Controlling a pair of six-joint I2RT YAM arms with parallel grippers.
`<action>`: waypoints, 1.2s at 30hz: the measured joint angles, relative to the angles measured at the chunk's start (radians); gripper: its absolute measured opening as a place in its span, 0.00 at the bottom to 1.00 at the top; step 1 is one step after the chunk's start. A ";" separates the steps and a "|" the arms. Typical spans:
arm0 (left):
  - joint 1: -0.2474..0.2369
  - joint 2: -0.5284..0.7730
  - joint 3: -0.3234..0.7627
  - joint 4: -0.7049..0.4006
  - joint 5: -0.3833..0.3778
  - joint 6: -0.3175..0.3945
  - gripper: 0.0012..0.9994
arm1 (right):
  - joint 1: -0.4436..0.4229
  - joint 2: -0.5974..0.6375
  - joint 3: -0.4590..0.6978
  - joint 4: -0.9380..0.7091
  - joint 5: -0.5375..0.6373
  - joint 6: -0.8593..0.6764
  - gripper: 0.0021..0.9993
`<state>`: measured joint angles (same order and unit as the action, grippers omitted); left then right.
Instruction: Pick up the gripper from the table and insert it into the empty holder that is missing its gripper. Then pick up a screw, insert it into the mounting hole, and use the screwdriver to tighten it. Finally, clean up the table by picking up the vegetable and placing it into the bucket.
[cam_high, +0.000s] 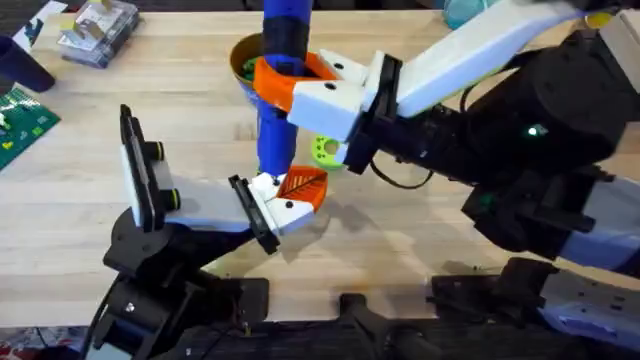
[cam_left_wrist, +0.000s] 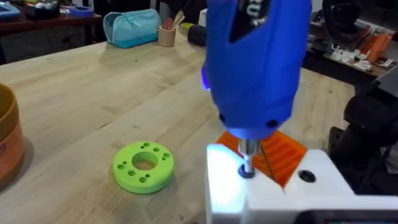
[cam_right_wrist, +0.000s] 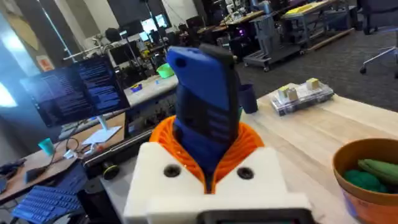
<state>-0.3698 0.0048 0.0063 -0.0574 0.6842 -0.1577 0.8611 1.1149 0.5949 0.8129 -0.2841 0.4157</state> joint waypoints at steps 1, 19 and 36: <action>0.000 0.000 0.000 0.000 0.000 0.000 0.01 | 0.000 0.000 0.000 -0.002 0.002 0.000 0.02; 0.000 0.000 0.000 0.000 0.000 0.000 0.01 | -0.005 0.000 0.000 -0.016 0.018 0.004 0.02; 0.000 0.001 0.000 0.000 0.000 0.000 0.01 | -0.015 -0.003 0.005 -0.042 0.013 0.011 0.02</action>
<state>-0.3698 0.0055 0.0063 -0.0579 0.6842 -0.1581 0.8459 1.1118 0.5995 0.7706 -0.2711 0.4271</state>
